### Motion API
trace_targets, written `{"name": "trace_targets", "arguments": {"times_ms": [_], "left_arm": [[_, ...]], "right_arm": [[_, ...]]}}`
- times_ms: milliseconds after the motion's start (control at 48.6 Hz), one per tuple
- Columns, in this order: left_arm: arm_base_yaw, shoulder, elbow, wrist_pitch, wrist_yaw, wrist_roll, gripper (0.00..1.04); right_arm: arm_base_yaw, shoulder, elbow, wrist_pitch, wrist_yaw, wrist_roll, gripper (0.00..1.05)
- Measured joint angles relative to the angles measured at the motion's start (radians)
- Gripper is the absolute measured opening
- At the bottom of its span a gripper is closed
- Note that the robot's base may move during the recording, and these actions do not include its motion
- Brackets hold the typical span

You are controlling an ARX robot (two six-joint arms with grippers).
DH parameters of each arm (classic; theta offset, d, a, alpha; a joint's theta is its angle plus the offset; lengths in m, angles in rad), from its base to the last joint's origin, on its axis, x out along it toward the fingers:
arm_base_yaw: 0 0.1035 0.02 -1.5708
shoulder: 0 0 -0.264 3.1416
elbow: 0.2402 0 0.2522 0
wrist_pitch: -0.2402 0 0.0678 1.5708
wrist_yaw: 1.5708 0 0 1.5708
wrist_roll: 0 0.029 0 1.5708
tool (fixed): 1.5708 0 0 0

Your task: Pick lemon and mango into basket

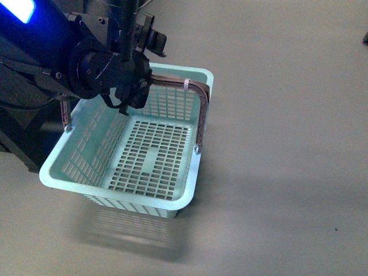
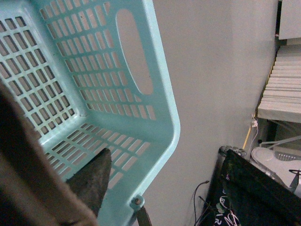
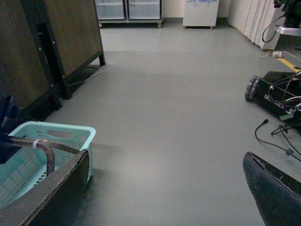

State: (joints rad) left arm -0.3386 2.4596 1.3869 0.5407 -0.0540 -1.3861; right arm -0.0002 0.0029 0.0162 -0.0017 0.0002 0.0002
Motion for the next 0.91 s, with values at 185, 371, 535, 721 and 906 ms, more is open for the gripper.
{"name": "trace_targets", "arguments": {"times_ms": [185, 371, 535, 721, 906], "left_arm": [[-0.002, -0.003, 0.003, -0.019, -0.013, -0.097, 0.36], [0.001, -0.055, -0.048, -0.041, -0.027, -0.117, 0.32], [0.005, -0.168, -0.187, -0.015, -0.030, -0.105, 0.32], [0.024, -0.425, -0.387, -0.005, -0.035, -0.105, 0.32], [0.049, -0.724, -0.552, -0.071, -0.054, -0.120, 0.32]], "right_arm": [[0.000, 0.000, 0.000, 0.000, 0.000, 0.000, 0.96], [0.000, 0.000, 0.000, 0.000, 0.000, 0.000, 0.96], [0.000, 0.000, 0.000, 0.000, 0.000, 0.000, 0.96], [0.000, 0.000, 0.000, 0.000, 0.000, 0.000, 0.96], [0.000, 0.000, 0.000, 0.000, 0.000, 0.000, 0.96]]}}
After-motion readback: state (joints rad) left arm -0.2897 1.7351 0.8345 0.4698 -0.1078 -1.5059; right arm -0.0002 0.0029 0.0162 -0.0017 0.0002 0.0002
